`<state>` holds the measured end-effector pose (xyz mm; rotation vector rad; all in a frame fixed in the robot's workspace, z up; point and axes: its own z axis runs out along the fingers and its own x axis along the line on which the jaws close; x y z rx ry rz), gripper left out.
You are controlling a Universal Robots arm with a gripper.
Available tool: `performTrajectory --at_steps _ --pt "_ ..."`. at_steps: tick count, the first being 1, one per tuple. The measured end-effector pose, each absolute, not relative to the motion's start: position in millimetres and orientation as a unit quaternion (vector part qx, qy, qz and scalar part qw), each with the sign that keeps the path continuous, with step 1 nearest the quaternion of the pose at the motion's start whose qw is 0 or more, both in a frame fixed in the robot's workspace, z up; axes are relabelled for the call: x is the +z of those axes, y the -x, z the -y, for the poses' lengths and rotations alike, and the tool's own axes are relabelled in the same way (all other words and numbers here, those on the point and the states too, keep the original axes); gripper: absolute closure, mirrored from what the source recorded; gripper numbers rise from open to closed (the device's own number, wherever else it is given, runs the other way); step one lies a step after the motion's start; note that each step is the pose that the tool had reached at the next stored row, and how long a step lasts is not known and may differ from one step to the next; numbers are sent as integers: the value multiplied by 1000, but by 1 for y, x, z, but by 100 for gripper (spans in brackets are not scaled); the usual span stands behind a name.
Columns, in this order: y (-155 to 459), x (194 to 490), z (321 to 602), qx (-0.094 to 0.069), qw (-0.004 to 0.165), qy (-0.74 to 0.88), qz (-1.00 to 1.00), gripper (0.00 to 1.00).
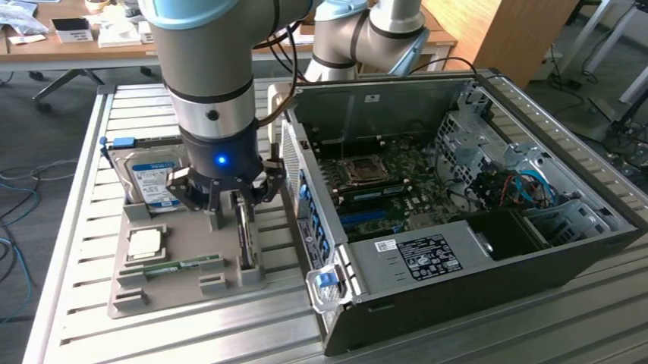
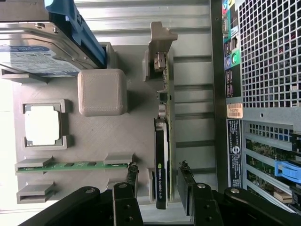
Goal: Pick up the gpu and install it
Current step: 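Pick up the gpu and move the gpu toward the slot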
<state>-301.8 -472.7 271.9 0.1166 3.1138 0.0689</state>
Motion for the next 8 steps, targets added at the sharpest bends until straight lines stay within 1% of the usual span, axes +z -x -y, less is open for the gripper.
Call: performTrajectory --at_steps 8 --pt "302 265 473 22 12 -37 -999 53"
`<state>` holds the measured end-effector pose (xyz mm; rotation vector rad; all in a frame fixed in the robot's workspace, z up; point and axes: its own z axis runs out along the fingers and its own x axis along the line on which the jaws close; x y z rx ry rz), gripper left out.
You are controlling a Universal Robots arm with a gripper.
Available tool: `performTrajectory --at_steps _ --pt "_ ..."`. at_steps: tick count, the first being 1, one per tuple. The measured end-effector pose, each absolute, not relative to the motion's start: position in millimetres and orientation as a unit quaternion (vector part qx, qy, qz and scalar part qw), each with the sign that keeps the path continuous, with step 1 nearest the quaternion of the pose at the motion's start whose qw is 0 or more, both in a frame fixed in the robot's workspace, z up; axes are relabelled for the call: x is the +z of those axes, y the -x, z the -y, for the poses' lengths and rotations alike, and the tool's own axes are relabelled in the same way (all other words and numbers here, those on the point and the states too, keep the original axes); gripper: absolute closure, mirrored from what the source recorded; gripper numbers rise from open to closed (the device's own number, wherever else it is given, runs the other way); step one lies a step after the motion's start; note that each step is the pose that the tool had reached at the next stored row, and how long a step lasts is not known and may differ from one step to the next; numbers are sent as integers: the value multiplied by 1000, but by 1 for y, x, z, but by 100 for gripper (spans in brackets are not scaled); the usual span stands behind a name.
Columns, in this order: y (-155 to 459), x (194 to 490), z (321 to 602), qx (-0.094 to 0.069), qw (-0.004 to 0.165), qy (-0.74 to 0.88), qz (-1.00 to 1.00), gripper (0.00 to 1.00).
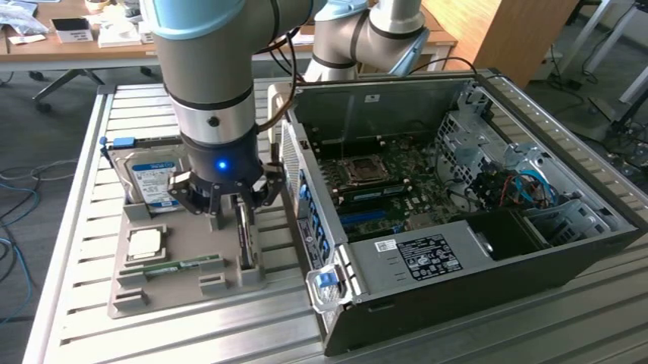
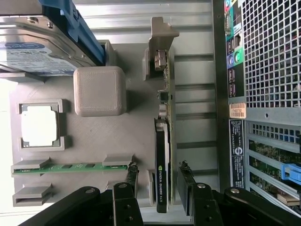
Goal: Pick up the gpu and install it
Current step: 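Pick up the gpu and move the gpu toward the slot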
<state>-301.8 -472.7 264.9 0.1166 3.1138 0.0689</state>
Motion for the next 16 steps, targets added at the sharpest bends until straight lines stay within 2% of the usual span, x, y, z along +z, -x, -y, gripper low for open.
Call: performTrajectory --at_steps 16 --pt "298 264 473 22 13 -37 -999 53"
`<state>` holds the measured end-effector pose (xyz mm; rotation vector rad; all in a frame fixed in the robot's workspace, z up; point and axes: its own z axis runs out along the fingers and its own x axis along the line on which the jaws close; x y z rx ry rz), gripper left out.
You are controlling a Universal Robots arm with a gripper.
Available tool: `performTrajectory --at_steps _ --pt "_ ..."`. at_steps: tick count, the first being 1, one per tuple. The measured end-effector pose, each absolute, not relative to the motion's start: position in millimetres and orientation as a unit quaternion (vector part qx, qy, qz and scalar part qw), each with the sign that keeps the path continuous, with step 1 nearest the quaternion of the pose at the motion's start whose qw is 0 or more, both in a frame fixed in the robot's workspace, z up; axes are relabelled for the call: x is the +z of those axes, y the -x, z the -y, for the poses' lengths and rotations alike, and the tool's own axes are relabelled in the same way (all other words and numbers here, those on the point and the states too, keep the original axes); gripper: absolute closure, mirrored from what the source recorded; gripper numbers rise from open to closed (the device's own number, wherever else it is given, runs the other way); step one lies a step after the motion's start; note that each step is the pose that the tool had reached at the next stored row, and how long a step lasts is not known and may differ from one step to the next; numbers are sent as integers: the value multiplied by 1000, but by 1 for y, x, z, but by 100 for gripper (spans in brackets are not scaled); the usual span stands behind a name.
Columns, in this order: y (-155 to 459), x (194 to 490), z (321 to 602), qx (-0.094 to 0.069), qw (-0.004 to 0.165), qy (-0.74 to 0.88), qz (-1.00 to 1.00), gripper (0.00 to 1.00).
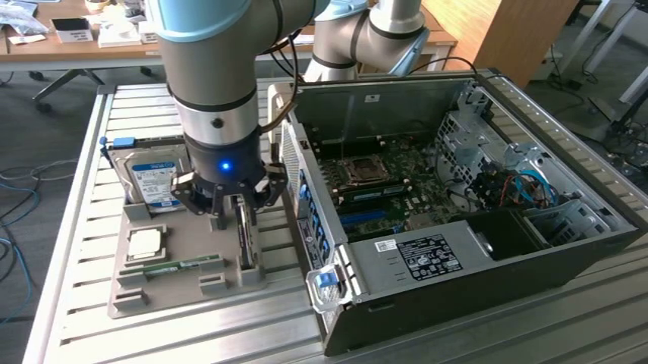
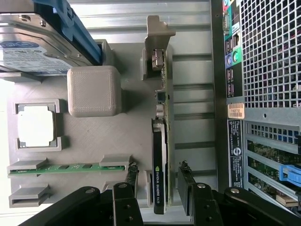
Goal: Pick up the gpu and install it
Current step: 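Pick up the gpu and move the gpu toward the slot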
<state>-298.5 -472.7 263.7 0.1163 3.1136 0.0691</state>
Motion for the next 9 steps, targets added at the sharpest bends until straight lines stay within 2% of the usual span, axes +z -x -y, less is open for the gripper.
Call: performTrajectory --at_steps 9 --pt "298 262 473 22 12 -37 -999 53"
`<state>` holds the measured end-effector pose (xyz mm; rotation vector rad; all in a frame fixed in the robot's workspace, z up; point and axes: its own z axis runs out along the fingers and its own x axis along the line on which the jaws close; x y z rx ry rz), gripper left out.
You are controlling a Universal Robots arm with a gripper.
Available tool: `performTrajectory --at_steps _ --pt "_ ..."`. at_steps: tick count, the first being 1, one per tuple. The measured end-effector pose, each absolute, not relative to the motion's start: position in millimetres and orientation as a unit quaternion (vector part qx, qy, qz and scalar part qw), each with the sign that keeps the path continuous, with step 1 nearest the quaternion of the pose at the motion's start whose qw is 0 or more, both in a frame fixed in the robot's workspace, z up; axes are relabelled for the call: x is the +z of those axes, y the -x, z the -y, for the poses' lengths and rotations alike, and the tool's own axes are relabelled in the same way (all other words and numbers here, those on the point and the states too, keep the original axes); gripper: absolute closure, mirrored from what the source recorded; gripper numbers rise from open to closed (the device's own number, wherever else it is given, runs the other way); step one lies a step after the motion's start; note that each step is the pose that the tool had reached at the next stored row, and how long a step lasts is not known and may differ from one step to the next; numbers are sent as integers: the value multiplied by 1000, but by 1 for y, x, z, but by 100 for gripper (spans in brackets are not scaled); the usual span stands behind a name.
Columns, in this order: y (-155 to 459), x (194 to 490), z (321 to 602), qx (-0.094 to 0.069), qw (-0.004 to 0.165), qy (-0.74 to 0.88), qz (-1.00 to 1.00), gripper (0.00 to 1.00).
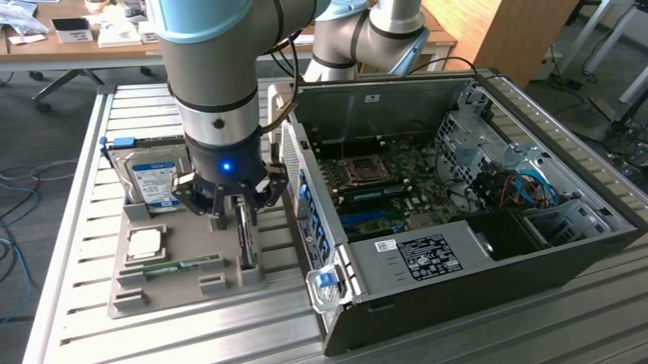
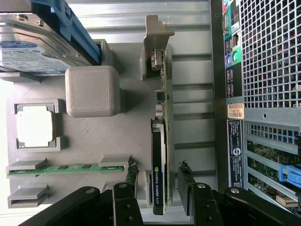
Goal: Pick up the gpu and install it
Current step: 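Pick up the gpu and move the gpu toward the slot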
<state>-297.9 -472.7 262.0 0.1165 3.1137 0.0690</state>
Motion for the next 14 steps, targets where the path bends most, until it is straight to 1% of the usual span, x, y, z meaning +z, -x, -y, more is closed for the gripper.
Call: performTrajectory --at_steps 14 --pt "297 251 467 22 12 -37 -999 53"
